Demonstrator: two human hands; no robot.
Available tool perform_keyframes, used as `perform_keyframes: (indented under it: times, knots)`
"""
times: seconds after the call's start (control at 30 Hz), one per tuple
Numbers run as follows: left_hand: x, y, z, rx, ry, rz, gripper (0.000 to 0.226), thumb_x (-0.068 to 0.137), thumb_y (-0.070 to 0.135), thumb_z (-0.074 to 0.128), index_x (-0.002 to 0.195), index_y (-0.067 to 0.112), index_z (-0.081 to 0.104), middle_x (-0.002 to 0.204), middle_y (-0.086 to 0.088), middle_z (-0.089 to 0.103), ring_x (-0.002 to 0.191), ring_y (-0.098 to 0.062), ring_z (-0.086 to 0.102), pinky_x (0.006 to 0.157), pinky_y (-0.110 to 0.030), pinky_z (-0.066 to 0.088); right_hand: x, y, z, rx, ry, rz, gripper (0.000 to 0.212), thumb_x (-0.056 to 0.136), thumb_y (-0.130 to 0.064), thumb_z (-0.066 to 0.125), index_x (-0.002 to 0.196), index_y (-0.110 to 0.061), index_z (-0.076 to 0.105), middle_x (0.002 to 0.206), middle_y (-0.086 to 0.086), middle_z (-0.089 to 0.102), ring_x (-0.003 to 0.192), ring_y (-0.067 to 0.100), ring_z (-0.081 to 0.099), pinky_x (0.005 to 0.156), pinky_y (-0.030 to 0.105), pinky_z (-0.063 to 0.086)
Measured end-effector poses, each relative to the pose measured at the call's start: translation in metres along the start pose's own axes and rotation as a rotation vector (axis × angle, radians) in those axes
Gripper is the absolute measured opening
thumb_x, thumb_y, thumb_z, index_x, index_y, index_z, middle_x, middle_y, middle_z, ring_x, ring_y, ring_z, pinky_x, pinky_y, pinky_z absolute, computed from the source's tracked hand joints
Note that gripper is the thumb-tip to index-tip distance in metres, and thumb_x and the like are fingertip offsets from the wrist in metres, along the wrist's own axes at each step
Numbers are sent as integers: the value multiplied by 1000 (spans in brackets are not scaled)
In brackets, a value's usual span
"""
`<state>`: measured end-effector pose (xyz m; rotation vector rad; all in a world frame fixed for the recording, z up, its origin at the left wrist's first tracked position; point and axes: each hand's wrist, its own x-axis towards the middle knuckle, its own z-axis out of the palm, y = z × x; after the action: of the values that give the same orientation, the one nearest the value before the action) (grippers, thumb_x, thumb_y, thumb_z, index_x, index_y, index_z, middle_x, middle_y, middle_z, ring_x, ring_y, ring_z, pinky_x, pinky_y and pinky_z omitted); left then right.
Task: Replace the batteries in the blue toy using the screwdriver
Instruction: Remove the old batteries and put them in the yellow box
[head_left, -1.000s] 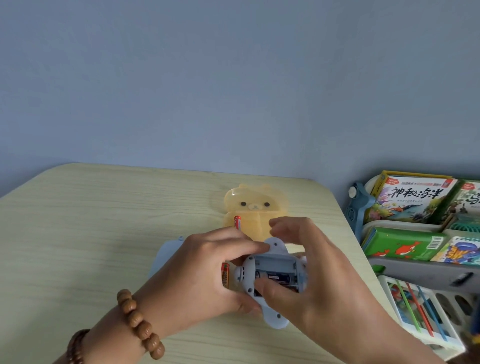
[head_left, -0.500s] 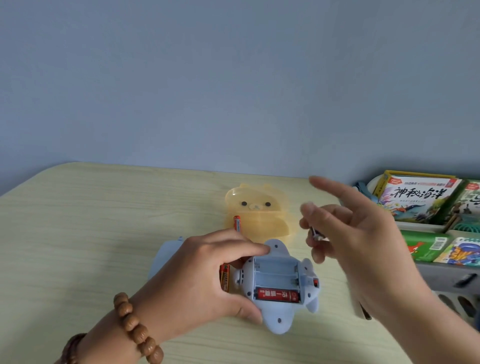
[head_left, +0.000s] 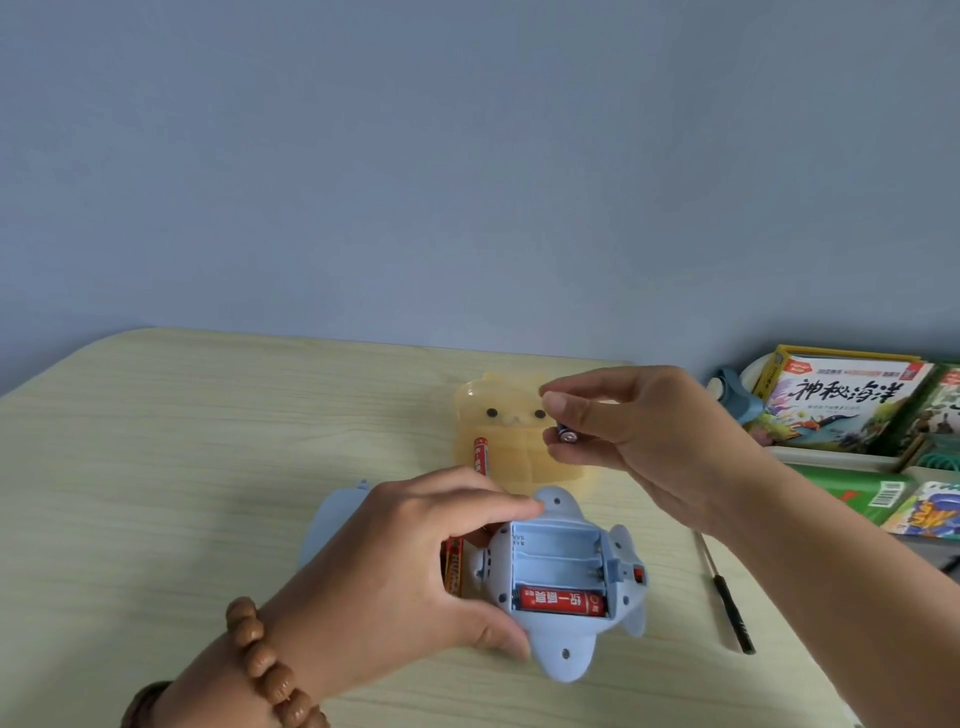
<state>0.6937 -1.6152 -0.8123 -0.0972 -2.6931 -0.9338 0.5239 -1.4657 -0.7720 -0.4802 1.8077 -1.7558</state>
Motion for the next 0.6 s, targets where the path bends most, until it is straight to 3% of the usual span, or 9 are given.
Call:
perform_keyframes:
  times: [0.1,0.17,0.23,0.27,0.37,0.5,0.6]
  knots:
    - [0,1,0,-2,-9,-7,77,50,56,93,121,42,67,113,27,64,103,2,64,86,-1,42,7,-2,6,-229,-65,-16,39,71,-18,87,108,-14,75,102,6,78,88,15,77,86,28,58]
    - [0,0,1,-7,-9,-11,77,50,56,93,121,41,67,113,27,64,103,2,64,86,-2,42,11,-4,9,-622,-22,-107,40,69,-30,90,106,-30,75,90,-8,78,79,-2,72,73,17,52]
    - [-1,-1,1,-7,-7,-15,78,49,56,93,121,40,68,112,27,65,103,1,64,85,-2,42,14,-4,16,-906,-16,-252,42,67,-39,90,106,-35,74,87,-17,73,76,-7,68,61,9,48]
    - [-1,-1,1,-7,-6,-14,78,49,55,93,121,40,68,112,27,65,102,1,65,85,-2,42,16,-2,19,-983,-37,-309,44,66,-41,90,106,-34,73,91,-19,72,79,-6,67,63,8,49]
    - [-2,-2,1,-14,-1,-10,78,49,53,94,121,38,69,113,27,65,102,1,65,85,-1,41,22,5,26,-1118,-95,-380,46,67,-42,88,110,-34,72,96,-22,68,90,0,64,76,20,53]
    - [0,-1,1,-25,-3,-7,77,50,52,94,121,38,69,114,28,64,104,4,63,86,0,40,28,11,25,-1130,-111,-409,44,70,-41,87,111,-37,72,78,-30,53,85,-4,56,66,9,39]
    - [-1,-3,1,-30,-4,-12,78,49,50,95,121,37,69,113,26,65,103,2,64,85,-1,42,27,13,23,-1121,-112,-436,43,67,-46,86,107,-38,73,72,-33,51,84,-3,59,69,18,46]
